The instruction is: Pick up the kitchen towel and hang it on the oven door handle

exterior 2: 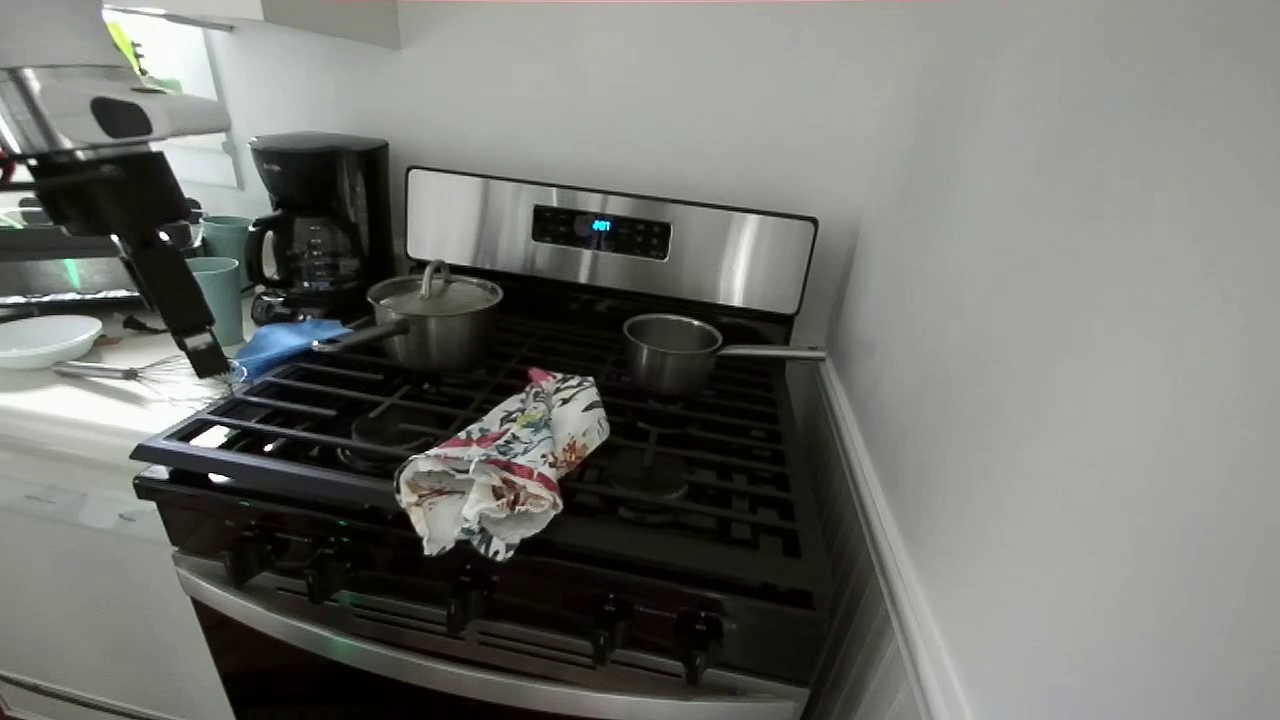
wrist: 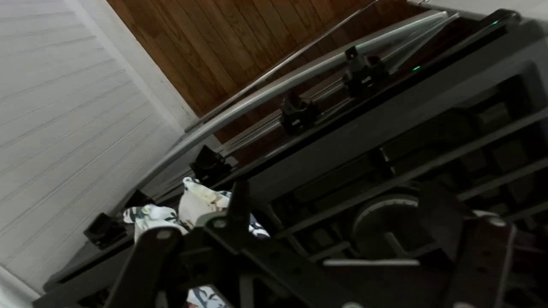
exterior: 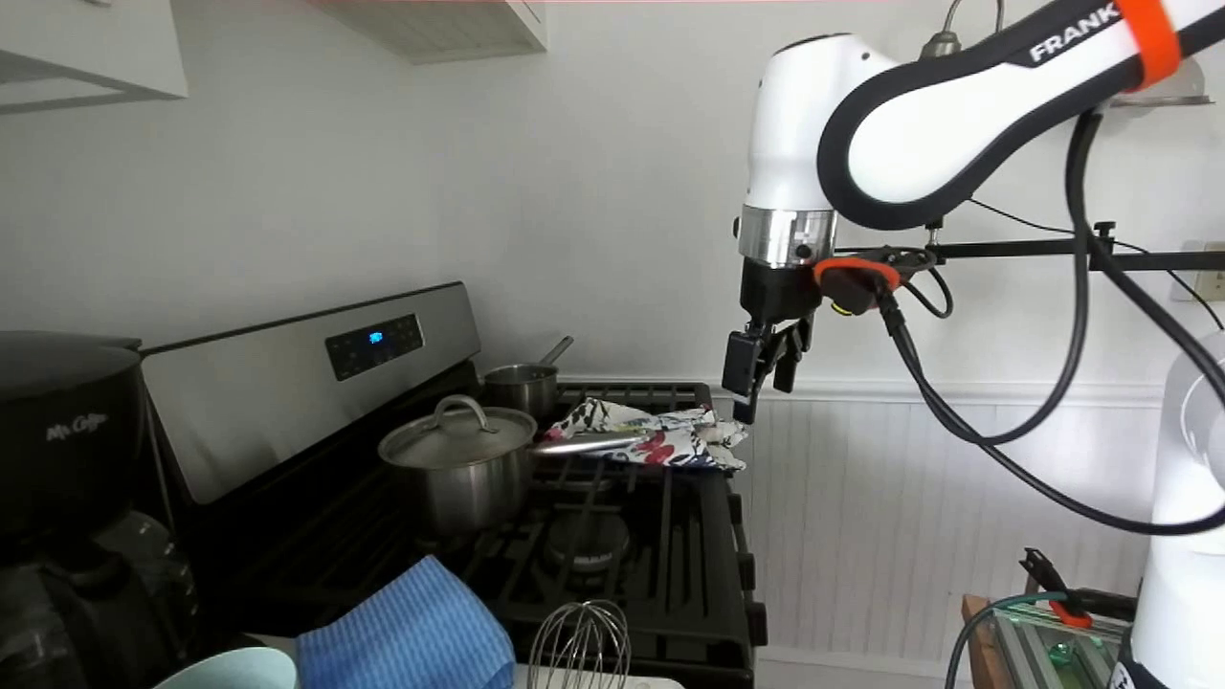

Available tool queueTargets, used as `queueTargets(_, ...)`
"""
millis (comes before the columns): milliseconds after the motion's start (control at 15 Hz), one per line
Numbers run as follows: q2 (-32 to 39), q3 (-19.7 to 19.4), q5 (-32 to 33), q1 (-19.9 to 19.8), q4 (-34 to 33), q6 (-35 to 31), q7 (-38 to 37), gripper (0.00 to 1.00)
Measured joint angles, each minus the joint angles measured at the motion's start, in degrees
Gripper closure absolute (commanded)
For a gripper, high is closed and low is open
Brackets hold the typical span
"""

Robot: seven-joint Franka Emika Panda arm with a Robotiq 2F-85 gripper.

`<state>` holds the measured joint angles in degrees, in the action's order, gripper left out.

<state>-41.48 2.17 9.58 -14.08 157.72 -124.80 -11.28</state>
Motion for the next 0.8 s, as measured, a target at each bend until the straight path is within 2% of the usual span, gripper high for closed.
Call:
queueTargets(133, 3.52, -3.2, 0.37, -2.26, -1.36, -1.26, 0.72, 0.0)
queueTargets(333, 8.62, -7.39, 0.55, -3.63, -3.65, -5.9, 2.36, 0.0)
queueTargets(800, 19.85, -16.18, 0.55, -3.48, -8.77, -19.02, 16.5, 0.0)
